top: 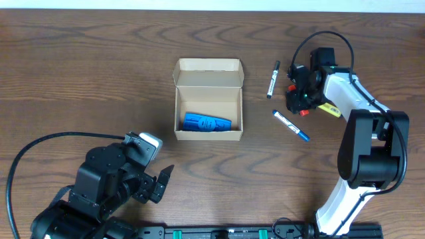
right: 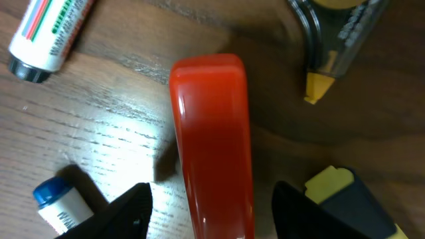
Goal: Pack container
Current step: 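Grasp the red stapler with the right gripper and lift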
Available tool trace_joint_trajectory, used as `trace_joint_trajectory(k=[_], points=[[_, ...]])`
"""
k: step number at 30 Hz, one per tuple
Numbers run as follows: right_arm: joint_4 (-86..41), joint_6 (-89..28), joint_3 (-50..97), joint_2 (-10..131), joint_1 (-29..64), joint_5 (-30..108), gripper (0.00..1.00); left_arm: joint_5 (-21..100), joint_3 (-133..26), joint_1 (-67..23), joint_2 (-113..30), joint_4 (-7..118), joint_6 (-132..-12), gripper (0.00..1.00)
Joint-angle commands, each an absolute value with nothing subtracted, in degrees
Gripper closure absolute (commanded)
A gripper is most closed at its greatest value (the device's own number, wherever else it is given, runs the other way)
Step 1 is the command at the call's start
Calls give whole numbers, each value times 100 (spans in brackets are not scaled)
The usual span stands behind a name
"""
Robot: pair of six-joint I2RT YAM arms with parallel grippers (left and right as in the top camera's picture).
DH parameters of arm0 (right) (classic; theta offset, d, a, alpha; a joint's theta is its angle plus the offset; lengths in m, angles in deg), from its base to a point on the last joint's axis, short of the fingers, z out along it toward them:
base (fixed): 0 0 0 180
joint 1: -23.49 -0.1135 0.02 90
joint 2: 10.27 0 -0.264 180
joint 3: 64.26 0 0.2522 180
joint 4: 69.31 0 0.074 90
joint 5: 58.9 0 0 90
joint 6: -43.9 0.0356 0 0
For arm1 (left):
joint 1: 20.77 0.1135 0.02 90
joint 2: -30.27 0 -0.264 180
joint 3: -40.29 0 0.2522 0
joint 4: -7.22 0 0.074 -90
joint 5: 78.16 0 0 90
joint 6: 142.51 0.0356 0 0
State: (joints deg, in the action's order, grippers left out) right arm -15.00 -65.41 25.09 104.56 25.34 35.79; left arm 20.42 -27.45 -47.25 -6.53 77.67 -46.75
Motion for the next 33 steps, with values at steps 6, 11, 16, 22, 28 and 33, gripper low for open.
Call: trace_joint_trajectory(k=[6, 11, 16, 22, 28, 33], points=[[-1705, -6563, 2432, 10598, 2490, 3601, 55, 2020, -2839, -4747, -637, 7780, -4741, 5], [-1703, -6563, 2424, 10613, 2490, 3603, 65, 2020, -2839, -4747, -637, 7780, -4741, 5], [-1699, -6362, 2426, 10611, 2490, 3603, 77, 2020, -2839, -4747, -637, 7780, -4741, 5], [-1443, -5831, 2515, 10484, 2490, 3609, 88, 2020, -2839, -4747, -637, 7780, -4741, 5], [-798, -5785, 3040, 9953, 2378, 3839, 92, 2020, -2839, -4747, -637, 7780, -4741, 5], [-553, -5595, 3676, 9243, 2040, 4374, 94, 2020, -2839, -4747, -637, 7780, -4741, 5]])
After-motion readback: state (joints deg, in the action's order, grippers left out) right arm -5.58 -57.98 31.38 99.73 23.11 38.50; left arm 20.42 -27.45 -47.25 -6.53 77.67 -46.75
